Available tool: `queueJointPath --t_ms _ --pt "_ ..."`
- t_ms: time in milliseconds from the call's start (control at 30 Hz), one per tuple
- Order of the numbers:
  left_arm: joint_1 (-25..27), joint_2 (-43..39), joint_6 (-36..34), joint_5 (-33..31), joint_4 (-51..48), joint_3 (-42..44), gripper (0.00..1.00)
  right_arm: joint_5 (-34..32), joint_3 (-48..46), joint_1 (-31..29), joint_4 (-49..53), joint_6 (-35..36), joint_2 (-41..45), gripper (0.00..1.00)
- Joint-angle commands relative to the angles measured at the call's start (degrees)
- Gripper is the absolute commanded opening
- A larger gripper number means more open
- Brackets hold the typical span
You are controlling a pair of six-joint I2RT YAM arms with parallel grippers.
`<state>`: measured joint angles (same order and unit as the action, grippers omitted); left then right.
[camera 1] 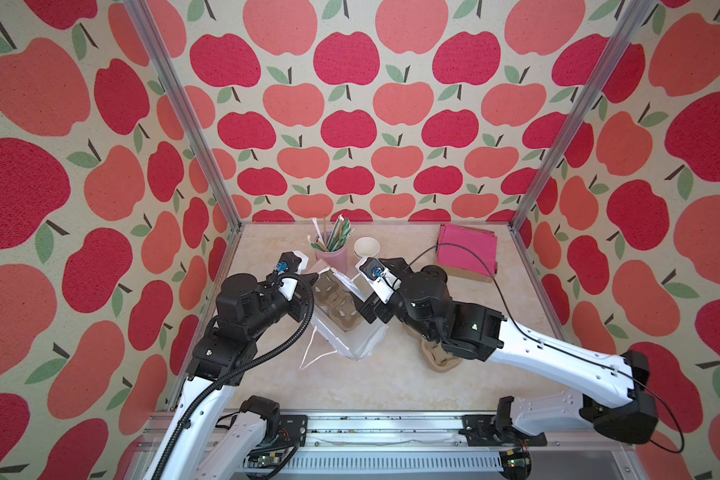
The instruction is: Pack the takeout coffee
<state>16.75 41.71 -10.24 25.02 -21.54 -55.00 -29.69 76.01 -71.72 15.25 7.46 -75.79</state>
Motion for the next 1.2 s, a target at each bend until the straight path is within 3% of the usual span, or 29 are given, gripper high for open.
queueJointPath --t_ms 0,300,500,733,967,1167 --pt "0.21 -0.3 0.13 3.15 3.51 -0.75 0.0 -0.5 -0.86 0.24 5.01 -1.45 -1.46 0.99" --pt "0.21 -0.32 1.16 4.36 5.01 -0.47 0.0 -0.13 0.48 0.35 10.83 -4.12 -5.95 0.99" --pt "0.21 0.12 2.98 0.84 3.95 -1.25 0.0 -0.11 2.01 0.77 12.79 -4.89 -7.86 0.84" --pt "0.21 1.09 5.68 -2.22 0.89 -3.16 0.0 2.62 4.13 1.81 12.65 -5.2 -7.49 0.77" --pt "0.25 1.7 12.88 -4.8 1.88 -4.85 0.0 5.53 3.25 2.0 7.69 -4.09 -2.77 0.95" --pt "0.21 1.76 21.4 -8.71 0.39 -7.67 0.0 7.95 0.81 2.25 1.9 -2.92 3.56 0.99"
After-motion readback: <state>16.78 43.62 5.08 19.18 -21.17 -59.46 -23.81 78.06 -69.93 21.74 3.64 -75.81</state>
